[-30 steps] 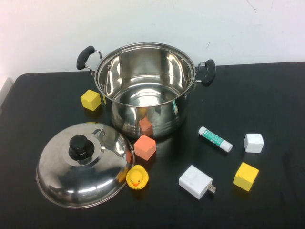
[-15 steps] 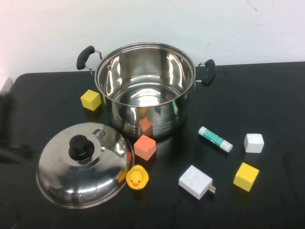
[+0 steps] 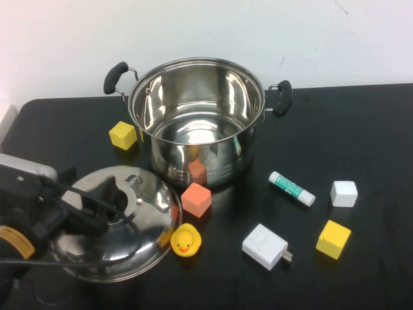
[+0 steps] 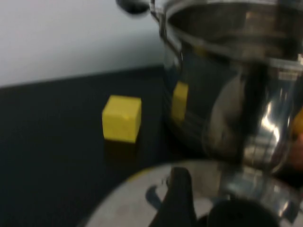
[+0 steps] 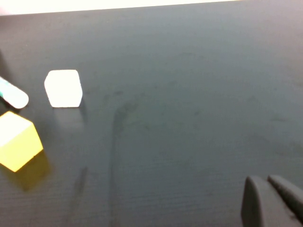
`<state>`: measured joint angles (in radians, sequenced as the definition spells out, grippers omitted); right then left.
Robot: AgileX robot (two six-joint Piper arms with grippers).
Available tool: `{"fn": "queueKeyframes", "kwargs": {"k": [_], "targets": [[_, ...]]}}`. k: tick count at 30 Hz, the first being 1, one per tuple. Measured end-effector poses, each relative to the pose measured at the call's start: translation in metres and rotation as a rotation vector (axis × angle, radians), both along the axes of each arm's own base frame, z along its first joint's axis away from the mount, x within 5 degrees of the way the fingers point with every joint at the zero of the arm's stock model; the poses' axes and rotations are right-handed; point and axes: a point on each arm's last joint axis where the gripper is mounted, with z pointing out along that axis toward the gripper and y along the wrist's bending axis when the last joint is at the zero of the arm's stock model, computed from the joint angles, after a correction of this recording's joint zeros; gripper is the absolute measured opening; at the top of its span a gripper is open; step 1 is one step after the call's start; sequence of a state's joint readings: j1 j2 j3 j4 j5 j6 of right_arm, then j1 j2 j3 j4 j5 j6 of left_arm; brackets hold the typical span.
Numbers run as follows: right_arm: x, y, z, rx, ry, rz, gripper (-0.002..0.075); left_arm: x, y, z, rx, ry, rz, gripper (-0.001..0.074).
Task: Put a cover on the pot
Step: Pick up the pot lid, then place the pot lid on the pot
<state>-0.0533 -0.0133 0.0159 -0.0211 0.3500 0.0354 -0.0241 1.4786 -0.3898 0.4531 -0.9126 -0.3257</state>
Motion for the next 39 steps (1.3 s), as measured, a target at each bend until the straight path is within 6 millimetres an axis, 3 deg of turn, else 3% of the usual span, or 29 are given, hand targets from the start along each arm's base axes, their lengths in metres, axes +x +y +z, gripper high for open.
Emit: {"fn": "queueKeyframes", "kwargs": {"k": [10,14,18,25,32,39], "targets": [[0.0,0.0,0.0,0.0,0.0,0.0,-0.0002,0.01,-0.019,-0.035,0.092,0.068,-0.007,0.053],[0.0,0.0,0.0,0.0,0.0,0.0,-0.0002,0.013,-0.015,-0.036,0.082,0.055,0.068,0.0457],[0.0,0.0,0.0,0.0,0.0,0.0,-0.0002,0.015,-0.011,-0.034,0.079,0.035,0.116,0.0333],[0.0,0.0,0.0,0.0,0.0,0.0,-0.0002,0.016,-0.009,-0.019,0.103,-0.108,0.133,0.0335],[0.0,0.0,0.0,0.0,0.0,0.0,-0.0002,0.015,-0.006,-0.01,0.085,-0.14,0.171,0.0335],[0.0,0.0,0.0,0.0,0.0,0.0,-0.0002,0.006,0.001,0.023,0.043,-0.25,0.242,0.0335]]}}
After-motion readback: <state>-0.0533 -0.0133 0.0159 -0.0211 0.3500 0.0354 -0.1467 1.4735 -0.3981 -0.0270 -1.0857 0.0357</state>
